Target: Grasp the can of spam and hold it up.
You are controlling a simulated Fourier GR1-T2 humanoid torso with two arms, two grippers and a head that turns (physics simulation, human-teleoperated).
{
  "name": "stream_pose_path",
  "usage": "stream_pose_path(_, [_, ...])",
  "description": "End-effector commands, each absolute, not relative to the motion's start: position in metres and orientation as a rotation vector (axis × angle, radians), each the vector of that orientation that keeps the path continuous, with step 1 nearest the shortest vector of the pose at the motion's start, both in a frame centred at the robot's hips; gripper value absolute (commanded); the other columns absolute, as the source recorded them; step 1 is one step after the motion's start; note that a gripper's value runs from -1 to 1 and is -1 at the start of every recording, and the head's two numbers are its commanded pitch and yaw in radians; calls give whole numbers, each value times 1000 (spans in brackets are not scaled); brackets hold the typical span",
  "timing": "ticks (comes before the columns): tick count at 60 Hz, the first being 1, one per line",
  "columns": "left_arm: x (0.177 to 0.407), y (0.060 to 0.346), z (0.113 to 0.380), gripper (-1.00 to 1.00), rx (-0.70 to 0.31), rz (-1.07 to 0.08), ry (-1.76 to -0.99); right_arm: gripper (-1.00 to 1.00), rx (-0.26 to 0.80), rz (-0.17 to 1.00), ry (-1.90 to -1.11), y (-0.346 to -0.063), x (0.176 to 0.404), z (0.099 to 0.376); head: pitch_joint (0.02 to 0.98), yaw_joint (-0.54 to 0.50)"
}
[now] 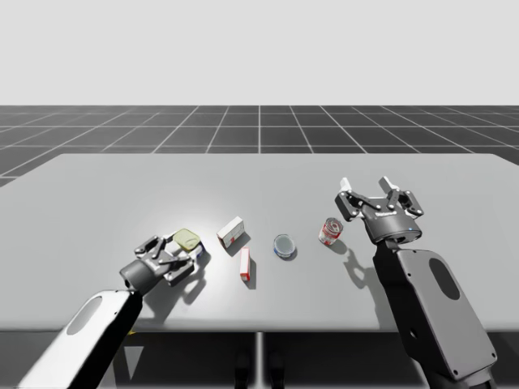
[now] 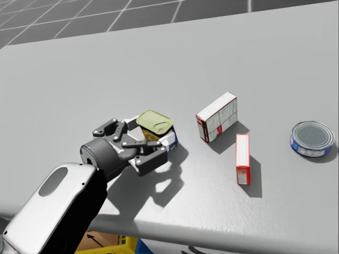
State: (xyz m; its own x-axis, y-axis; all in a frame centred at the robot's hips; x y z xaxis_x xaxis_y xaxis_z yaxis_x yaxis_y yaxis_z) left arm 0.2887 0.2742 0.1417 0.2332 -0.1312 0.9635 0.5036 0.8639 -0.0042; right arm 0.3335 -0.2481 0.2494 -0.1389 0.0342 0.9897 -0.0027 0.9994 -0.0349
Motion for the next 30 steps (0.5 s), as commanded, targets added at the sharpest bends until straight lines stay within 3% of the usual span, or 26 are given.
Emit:
stream_pose_path(1, [295, 271, 138, -1000, -342, -449, -1256, -1000, -23, 29, -1711, -249, 334, 250, 831, 306])
stream_pose_path(14, [295, 266, 136, -935, -364, -452, -1245, -1000, -22, 28, -1713, -249, 334, 250, 823, 309])
stream_pose_path(15, [295, 266, 136, -767, -364, -451, -1245, -1000, -23, 28, -1713, -250, 334, 250, 821, 310])
stream_pose_path(17, [294, 267, 135, 93, -374, -452, -1242, -1000, -23, 28, -1713, -250, 334, 250, 816, 310])
stream_pose_path(18, [293, 266, 135, 809, -374, -454, -1241, -1000, -22, 28, -1713, -250, 334, 250, 813, 310])
stream_pose_path(20, [293, 266, 135, 980, -375, -458, -1239, -1000, -22, 27, -1713, -250, 334, 250, 800, 311])
stream_pose_path(30, [289, 265, 132, 1000, -384, -479, -1228, -1000, -24, 28, -1713, -250, 334, 250, 690, 318])
